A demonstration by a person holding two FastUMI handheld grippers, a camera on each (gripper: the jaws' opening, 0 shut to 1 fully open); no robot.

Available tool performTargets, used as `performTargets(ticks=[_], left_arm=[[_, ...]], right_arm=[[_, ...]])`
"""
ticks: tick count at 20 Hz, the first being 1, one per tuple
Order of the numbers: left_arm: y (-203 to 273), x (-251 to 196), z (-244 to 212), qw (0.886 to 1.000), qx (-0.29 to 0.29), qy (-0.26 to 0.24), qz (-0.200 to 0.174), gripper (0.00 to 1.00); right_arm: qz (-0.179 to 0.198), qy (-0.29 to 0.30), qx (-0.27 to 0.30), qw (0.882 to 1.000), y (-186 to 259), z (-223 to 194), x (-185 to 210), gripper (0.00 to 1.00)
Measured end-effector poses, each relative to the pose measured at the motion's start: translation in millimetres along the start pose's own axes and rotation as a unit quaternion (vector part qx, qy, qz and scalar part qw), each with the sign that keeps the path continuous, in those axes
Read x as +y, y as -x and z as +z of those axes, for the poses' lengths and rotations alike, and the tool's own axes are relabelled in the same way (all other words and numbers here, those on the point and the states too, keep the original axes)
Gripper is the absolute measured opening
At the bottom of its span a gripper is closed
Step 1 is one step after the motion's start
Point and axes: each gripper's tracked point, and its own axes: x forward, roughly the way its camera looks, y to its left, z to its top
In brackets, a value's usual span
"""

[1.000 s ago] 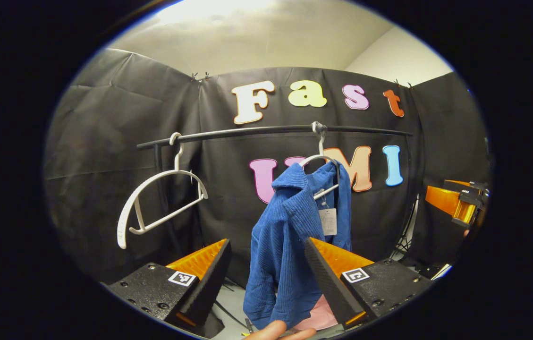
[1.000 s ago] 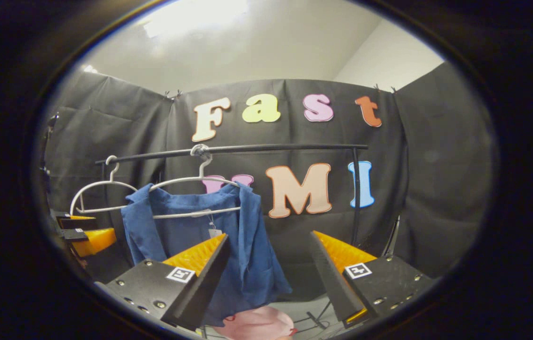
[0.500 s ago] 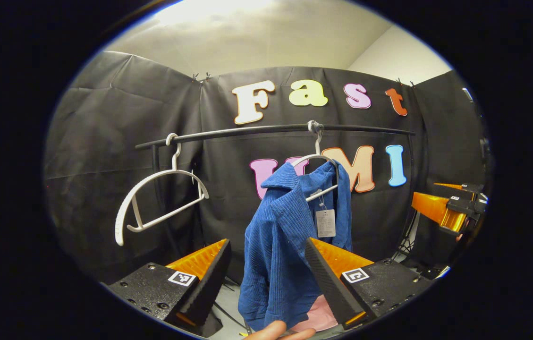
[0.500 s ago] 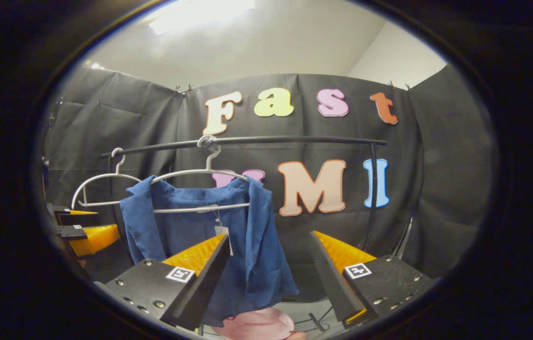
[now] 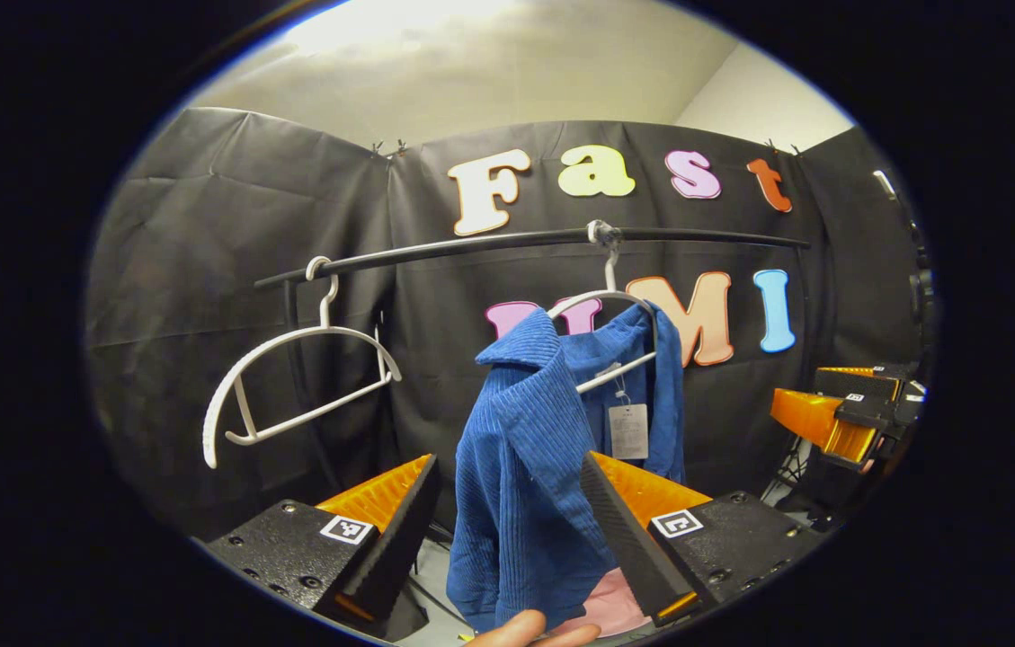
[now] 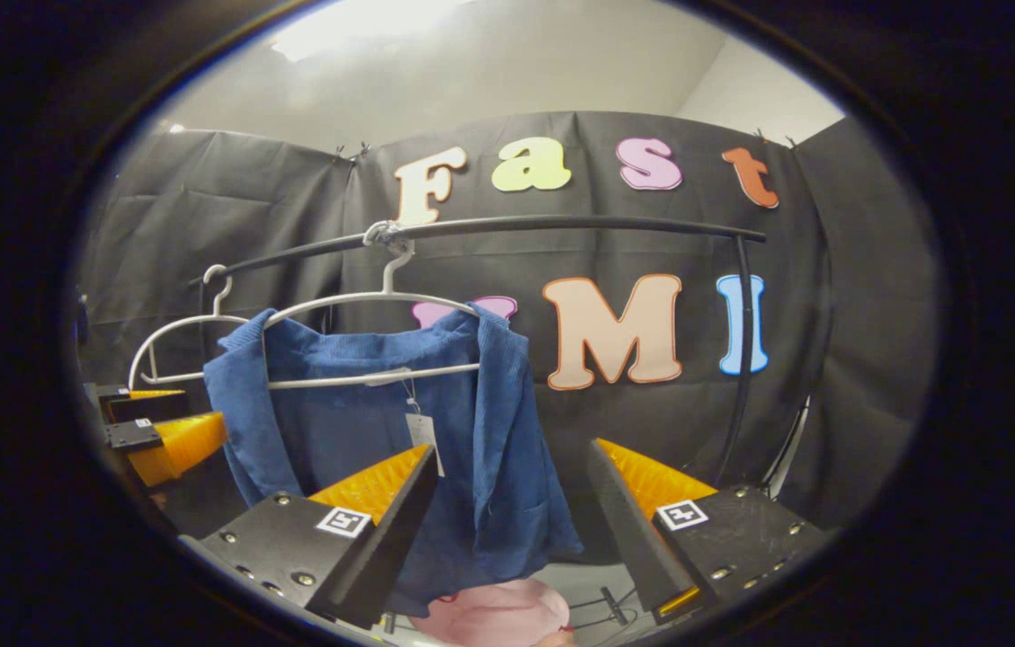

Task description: Grasp the clothes on the hanger with both hands and then place them into the laundry hamper below.

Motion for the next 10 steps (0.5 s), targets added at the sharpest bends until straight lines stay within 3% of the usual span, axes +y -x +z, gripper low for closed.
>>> performTargets(ticks=[1,2,3,8,9,10], left_arm=[[-4.5,0.6,0.5,1.0,0.001,-0.001,0.007,1.0],[-7.7,0.4,0.4,1.0,0.0,-0.002,0.014,0.97],[-11.8,-0.7,1.5,1.0,0.001,-0.003,0.02,1.0],[-22.4,-22.1,12.4,1.0,-0.006,-0.003,0.026,0.96],[-24.9,-24.9,17.1,1.0,-0.01,-0.004,0.03,1.0],[-28.4,-23.0,19.9,0.999,-0.015,-0.005,0.042,1.0]], right_arm=[[0.003,0.001,-0.001,1.0,-8.5,0.3,-0.5,0.95],[0.006,0.001,0.0,1.0,-17.1,-0.9,-1.3,0.95],[0.009,0.0,-0.001,1.0,-25.7,0.2,-1.7,1.0],[0.029,-0.014,-0.003,0.999,-66.3,2.1,-0.3,0.95],[0.033,-0.013,-0.003,0.999,-75.4,1.7,-0.2,0.95],[0.034,-0.012,0.001,0.999,-85.2,0.1,-2.4,1.0]])
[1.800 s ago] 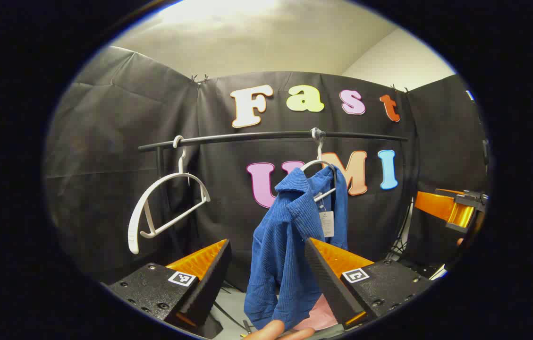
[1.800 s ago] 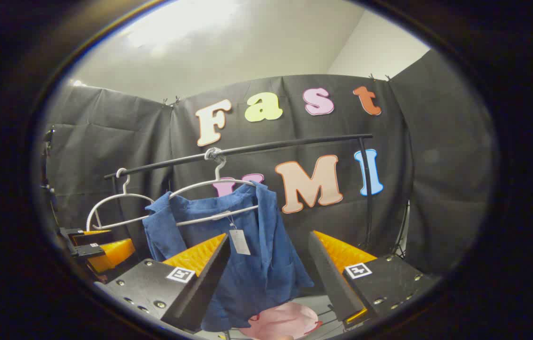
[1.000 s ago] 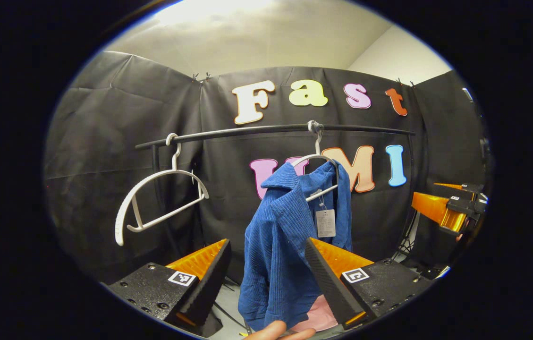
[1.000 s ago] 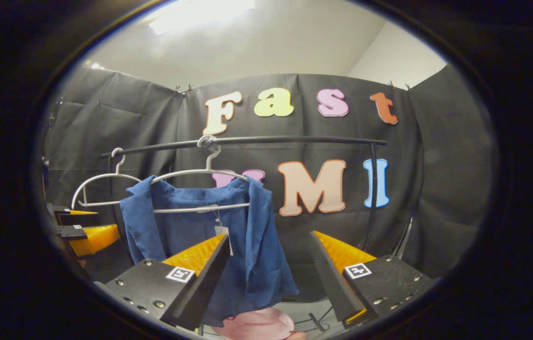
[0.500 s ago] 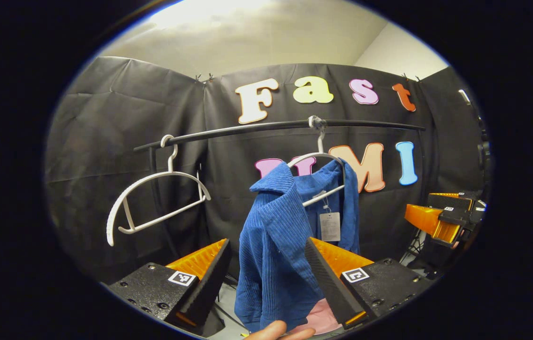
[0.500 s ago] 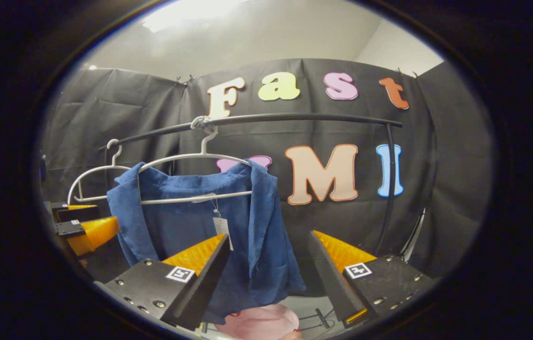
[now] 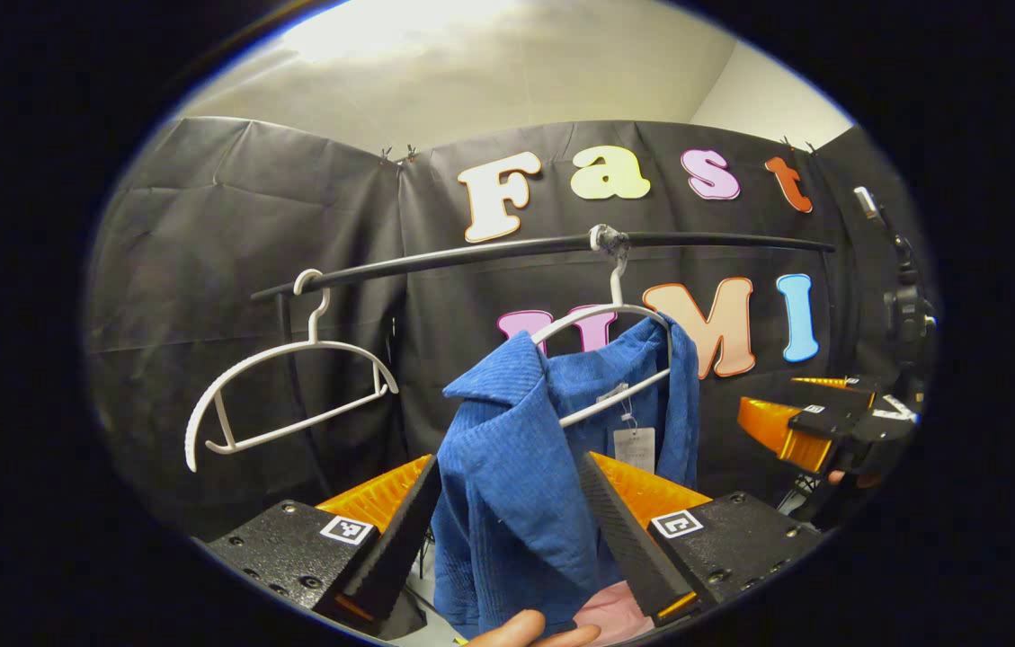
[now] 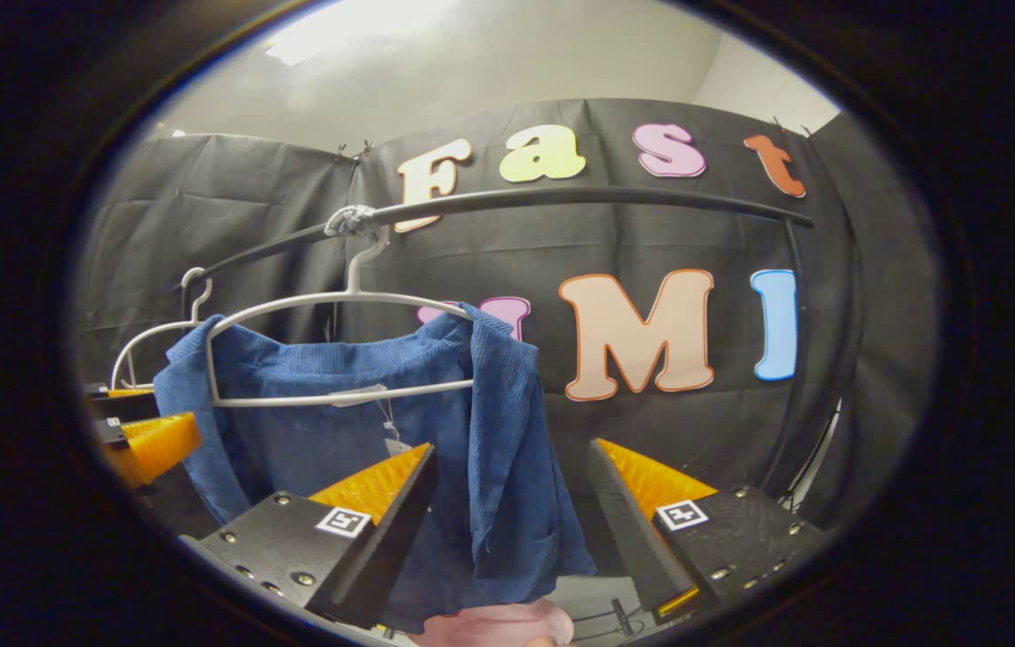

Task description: Grasp the clothes on the hanger with both hands and then place them into the laundry hamper below.

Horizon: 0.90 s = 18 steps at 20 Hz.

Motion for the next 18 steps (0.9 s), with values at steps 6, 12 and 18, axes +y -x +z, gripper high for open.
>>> performTargets(ticks=[6,12,18], left_arm=[[-16.3,6.6,-11.7,0.998,0.014,-0.025,0.051,1.0],[-31.3,21.7,-19.2,0.997,0.026,-0.016,0.076,0.95],[-28.6,38.9,-20.8,0.996,0.024,-0.012,0.086,0.95]], right_arm=[[0.013,-0.01,0.023,1.0,-52.3,-17.2,5.7,1.0],[0.0,-0.006,0.043,0.999,-96.9,-35.7,7.7,1.0],[-0.016,-0.012,0.061,0.998,-124.0,-46.6,10.4,0.95]])
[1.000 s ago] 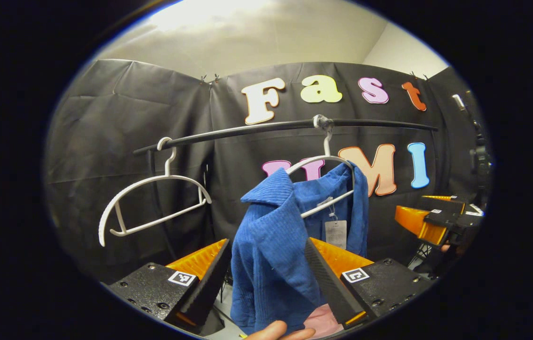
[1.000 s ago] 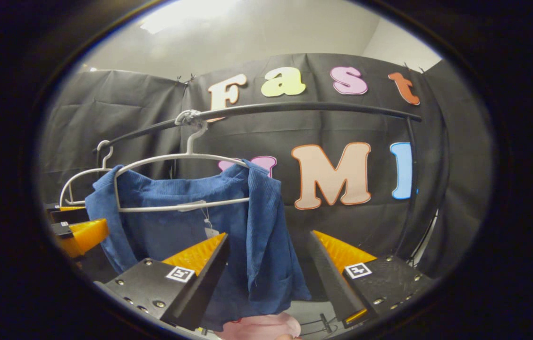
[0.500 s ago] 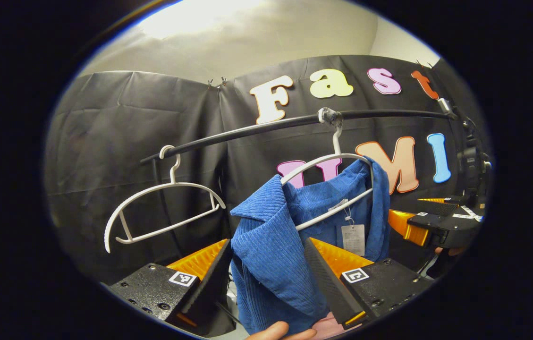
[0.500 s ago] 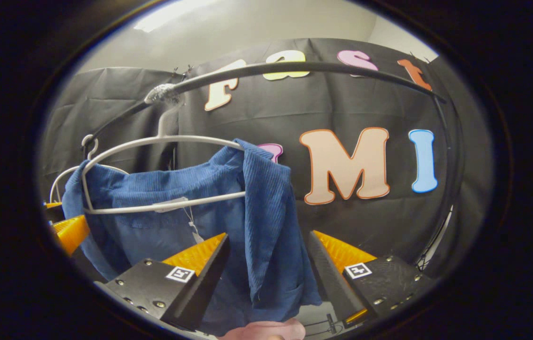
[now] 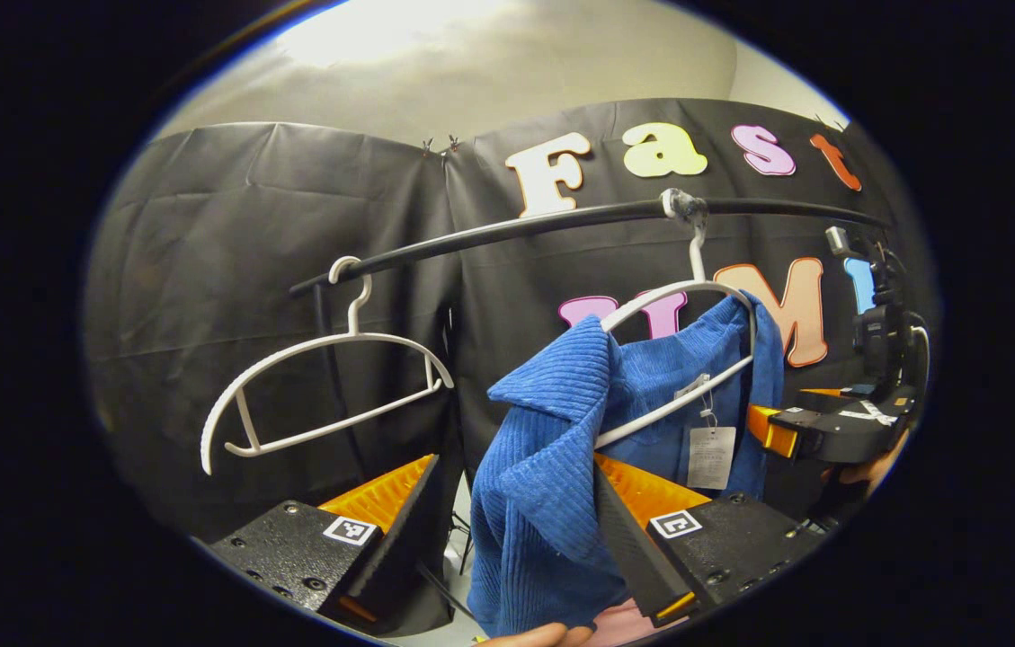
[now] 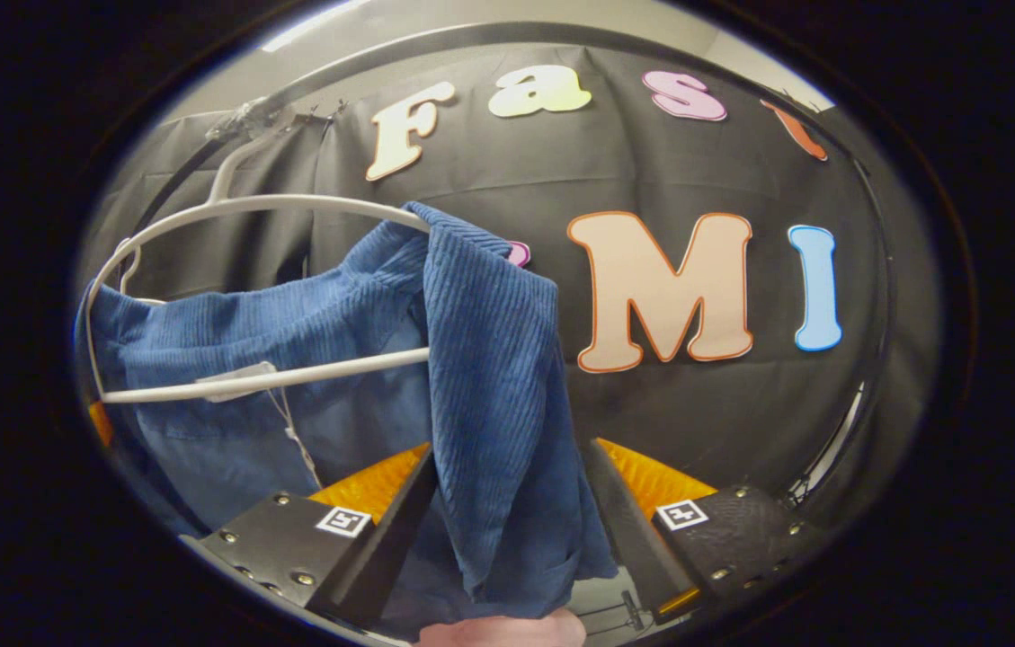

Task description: Grasp the clothes on the hanger with both hands and then place them into the laundry hamper below.

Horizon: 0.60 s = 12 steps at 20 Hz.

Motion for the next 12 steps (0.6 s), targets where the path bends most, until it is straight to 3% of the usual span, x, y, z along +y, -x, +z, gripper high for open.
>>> performTargets(ticks=[2,3,6,7,9,11,12], left_arm=[[1.9,-5.9,-1.6,1.0,0.002,-0.001,-0.027,0.96],[1.7,-6.8,-2.9,0.999,0.008,0.004,-0.038,0.9],[1.7,-5.1,-10.5,0.998,0.028,0.019,-0.044,0.75],[2.3,-6.1,-9.3,0.998,0.026,0.02,-0.046,0.59],[5.1,-9.8,-7.4,0.998,0.022,0.012,-0.052,0.57],[5.5,-11.9,-9.4,0.998,0.028,0.004,-0.058,0.48],[7.3,-10.9,-10.8,0.998,0.033,0.006,-0.06,0.42]], right_arm=[[-0.007,0.0,0.001,1.0,-4.7,2.5,0.1,1.0],[-0.013,-0.003,0.005,1.0,-9.0,3.3,-0.8,0.95],[-0.034,-0.026,0.016,0.999,-21.9,6.1,-5.8,0.79],[-0.04,-0.037,0.022,0.998,-25.7,7.1,-7.5,0.67],[-0.05,-0.053,0.022,0.997,-37.0,8.8,-11.2,0.45],[-0.056,-0.055,0.016,0.997,-45.5,12.8,-14.0,0.46],[-0.074,-0.066,0.008,0.995,-44.4,16.6,-20.6,0.35]])
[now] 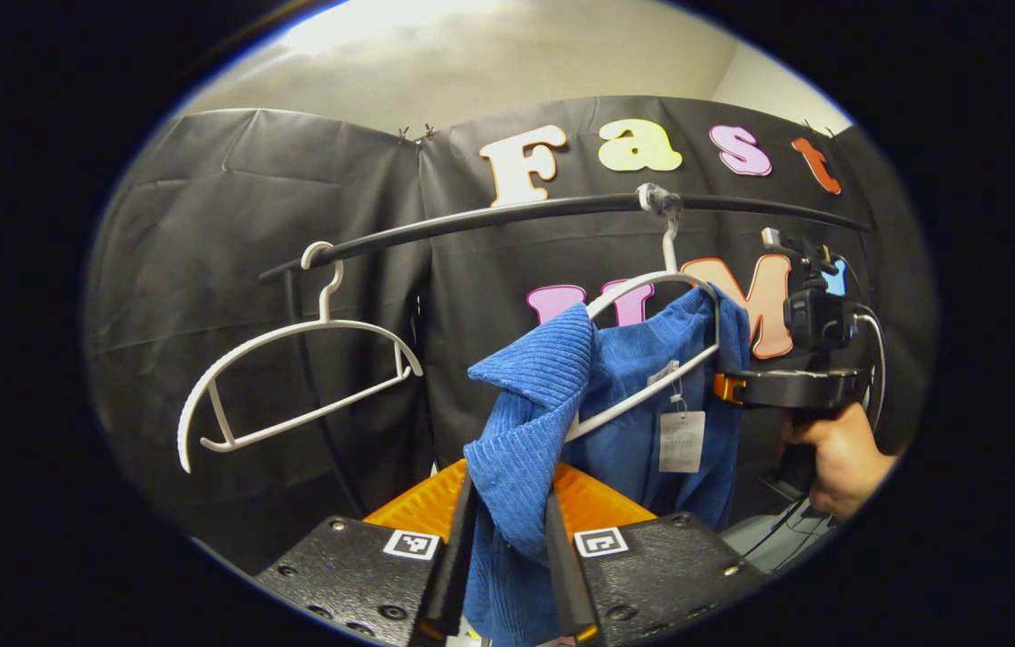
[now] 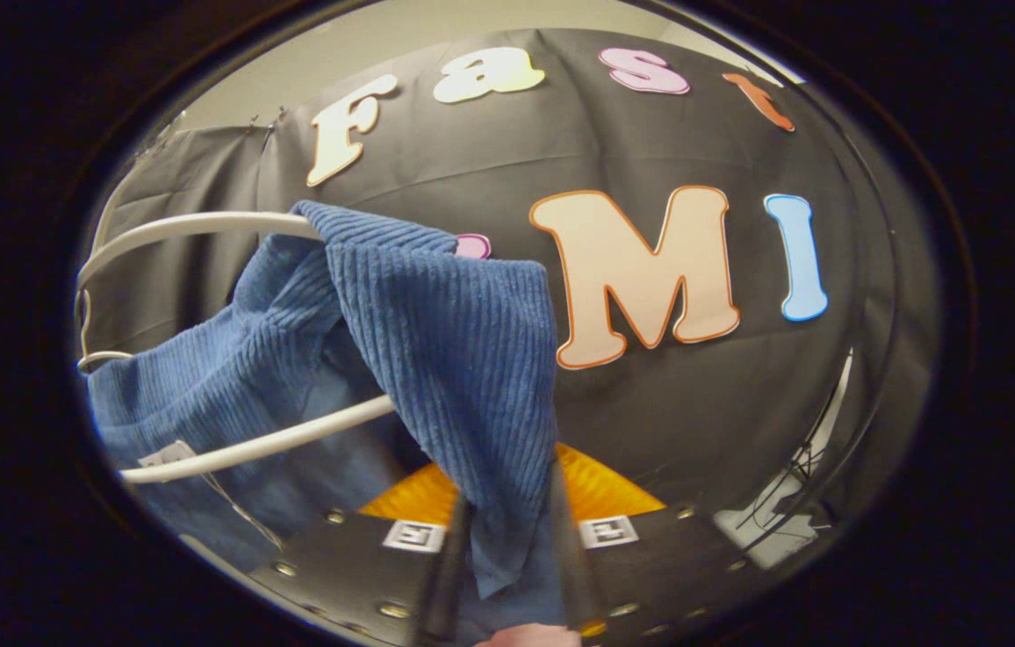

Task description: Grasp the clothes on the hanger with both hands and then place them into the laundry hamper below.

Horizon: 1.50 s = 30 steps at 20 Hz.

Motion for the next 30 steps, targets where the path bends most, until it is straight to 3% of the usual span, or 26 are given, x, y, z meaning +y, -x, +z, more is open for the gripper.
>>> performTargets(ticks=[2,7,11,12,17,25,30], left_arm=[[-2.0,3.2,-0.8,1.0,0.01,0.006,-0.006,0.32],[3.6,4.9,-2.5,0.999,0.026,0.033,-0.034,0.16],[7.3,0.0,1.4,0.999,0.01,0.006,-0.051,0.13],[10.5,4.1,4.5,0.998,0.007,0.013,-0.054,0.12],[6.8,15.5,11.1,0.997,0.012,0.042,-0.07,0.04],[-1.9,34.0,25.9,0.995,0.0,0.043,-0.09,0.01],[-15.3,28.2,14.7,0.988,0.005,0.072,-0.138,0.0]], right_arm=[[-0.012,-0.02,-0.004,1.0,2.4,4.3,-2.9,0.12],[0.0,-0.014,-0.012,1.0,-4.1,11.3,-3.6,0.13],[-0.027,-0.04,-0.033,0.998,-1.7,25.0,-26.2,0.12],[-0.032,-0.042,-0.036,0.998,-5.4,27.6,-31.4,0.03],[-0.026,-0.023,-0.065,0.997,-4.0,46.4,-37.9,0.03],[-0.012,-0.009,-0.057,0.998,-19.7,52.1,-37.4,0.02],[0.012,0.007,-0.029,0.999,-44.2,23.0,-25.4,0.02]])
